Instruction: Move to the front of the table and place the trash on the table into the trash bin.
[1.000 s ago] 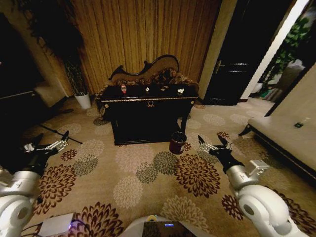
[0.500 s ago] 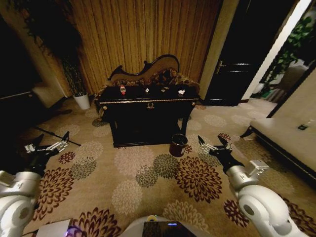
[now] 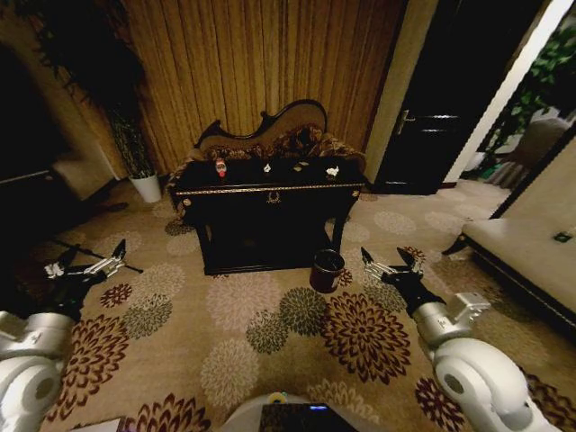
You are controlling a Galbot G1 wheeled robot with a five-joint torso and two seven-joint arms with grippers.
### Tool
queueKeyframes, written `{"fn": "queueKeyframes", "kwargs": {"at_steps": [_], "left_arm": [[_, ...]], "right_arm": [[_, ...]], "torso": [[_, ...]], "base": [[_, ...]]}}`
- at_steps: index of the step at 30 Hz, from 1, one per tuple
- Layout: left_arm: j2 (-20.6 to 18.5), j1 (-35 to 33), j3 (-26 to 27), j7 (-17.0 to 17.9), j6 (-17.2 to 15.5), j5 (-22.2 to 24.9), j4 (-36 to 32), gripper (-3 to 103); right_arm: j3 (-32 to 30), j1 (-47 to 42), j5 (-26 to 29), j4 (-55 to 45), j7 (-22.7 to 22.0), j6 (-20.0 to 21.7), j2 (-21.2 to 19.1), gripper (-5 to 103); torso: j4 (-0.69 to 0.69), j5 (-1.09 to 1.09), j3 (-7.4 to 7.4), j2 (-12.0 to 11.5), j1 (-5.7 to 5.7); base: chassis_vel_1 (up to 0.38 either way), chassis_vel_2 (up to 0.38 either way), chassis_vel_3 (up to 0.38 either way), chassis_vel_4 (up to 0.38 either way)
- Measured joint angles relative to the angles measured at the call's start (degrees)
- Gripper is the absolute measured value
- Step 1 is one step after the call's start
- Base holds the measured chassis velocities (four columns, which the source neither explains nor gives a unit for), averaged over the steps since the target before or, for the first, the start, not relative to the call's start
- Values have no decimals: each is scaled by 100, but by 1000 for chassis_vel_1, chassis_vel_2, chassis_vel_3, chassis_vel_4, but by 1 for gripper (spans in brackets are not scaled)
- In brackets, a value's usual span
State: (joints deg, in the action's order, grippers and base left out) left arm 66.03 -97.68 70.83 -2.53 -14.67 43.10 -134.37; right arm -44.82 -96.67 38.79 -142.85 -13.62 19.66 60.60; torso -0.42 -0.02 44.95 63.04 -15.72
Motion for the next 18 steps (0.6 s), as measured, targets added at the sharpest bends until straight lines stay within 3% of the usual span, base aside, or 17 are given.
{"fn": "queueKeyframes", "kwargs": {"at_steps": [18], "left_arm": [[1, 6, -16, -17, 46, -4, 3, 100]], "right_arm": [[10, -30, -11, -16, 9, -21, 15, 100]], "torso": [[0, 0, 0, 0, 0]], "base": [[-123, 121, 122, -117]]}}
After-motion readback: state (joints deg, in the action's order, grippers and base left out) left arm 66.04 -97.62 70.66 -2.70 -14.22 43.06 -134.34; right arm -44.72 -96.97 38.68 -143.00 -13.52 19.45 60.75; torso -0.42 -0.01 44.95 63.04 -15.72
